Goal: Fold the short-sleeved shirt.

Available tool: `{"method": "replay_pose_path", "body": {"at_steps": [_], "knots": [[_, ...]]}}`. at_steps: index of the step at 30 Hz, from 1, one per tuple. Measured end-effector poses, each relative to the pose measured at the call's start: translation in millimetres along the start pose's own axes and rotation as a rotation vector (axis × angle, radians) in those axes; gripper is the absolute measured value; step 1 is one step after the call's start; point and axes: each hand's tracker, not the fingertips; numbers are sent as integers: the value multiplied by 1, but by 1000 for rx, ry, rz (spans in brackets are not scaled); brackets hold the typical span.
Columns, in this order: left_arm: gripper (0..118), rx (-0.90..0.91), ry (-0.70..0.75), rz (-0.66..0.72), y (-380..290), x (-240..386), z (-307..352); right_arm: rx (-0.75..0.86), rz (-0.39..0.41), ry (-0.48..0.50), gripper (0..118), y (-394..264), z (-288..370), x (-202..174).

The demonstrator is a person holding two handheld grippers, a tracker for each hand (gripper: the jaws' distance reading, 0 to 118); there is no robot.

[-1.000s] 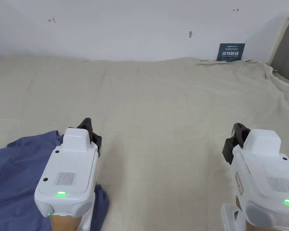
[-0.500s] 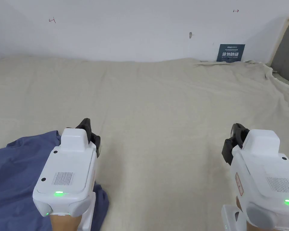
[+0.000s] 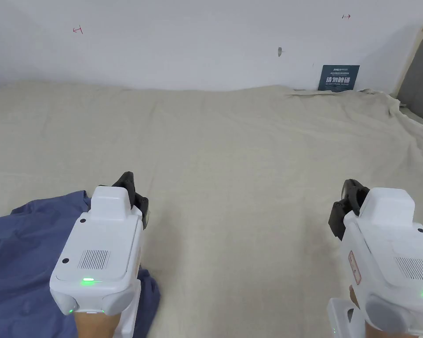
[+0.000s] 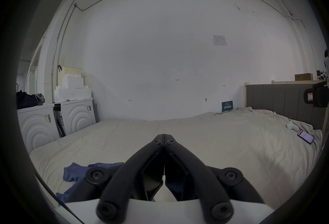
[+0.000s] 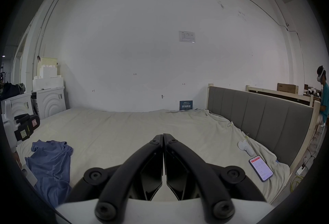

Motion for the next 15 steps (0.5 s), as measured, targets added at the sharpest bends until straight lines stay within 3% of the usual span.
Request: {"method": "replay_pose_path", "body": {"at_steps": [15], "knots": [[0,7,23,4,3,-13,-1,12,27,25,0,0,-11,-4]]}}
